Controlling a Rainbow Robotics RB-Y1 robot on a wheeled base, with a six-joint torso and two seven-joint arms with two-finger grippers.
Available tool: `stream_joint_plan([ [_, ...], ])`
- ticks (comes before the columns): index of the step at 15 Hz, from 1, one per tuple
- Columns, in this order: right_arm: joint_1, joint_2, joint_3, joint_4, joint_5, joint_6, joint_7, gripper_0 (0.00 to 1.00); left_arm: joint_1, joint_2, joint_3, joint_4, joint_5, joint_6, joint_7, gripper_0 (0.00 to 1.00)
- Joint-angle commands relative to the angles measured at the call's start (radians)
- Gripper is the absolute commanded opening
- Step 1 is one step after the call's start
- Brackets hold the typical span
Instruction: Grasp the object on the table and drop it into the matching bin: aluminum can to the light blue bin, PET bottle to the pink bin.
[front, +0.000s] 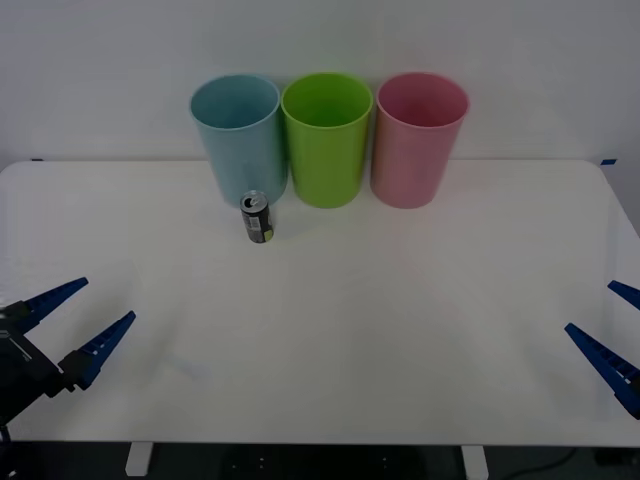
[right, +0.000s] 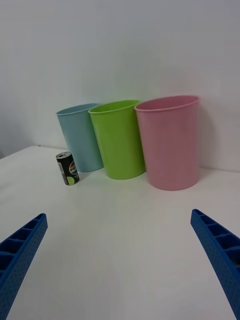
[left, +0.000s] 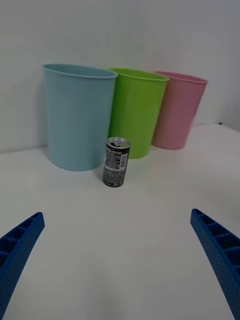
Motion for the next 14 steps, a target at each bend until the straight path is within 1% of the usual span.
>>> stream_joint_plan([
  [1,0.0,0.0,0.0,0.0,0.0,0.0,0.0,1.0,-0.07,0.0,-0.036,0.082,-0.004,0.014,-0.004,1.0],
  [3,0.0,0.0,0.0,0.0,0.0,0.0,0.0,1.0,-0.126,0.0,-0.049,0.12,-0.044,0.032,0.003,1.0],
  [4,0.0,0.0,0.0,0.0,0.0,0.0,0.0,1.0,-0.144,0.0,-0.062,0.134,-0.049,0.046,0.009,1.0],
  [7,0.0,0.0,0.0,0.0,0.0,0.0,0.0,1.0,-0.202,-0.003,-0.128,0.157,-0.084,0.147,0.014,1.0],
  [9,0.0,0.0,0.0,0.0,0.0,0.0,0.0,1.0,-0.25,-0.023,-0.158,0.183,-0.116,0.207,0.026,1.0],
  [12,0.0,0.0,0.0,0.0,0.0,0.0,0.0,1.0,-0.331,-0.065,-0.16,0.266,-0.175,0.225,0.025,1.0],
  [14,0.0,0.0,0.0,0.0,0.0,0.0,0.0,1.0,-0.369,-0.092,-0.16,0.295,-0.213,0.25,0.026,1.0],
])
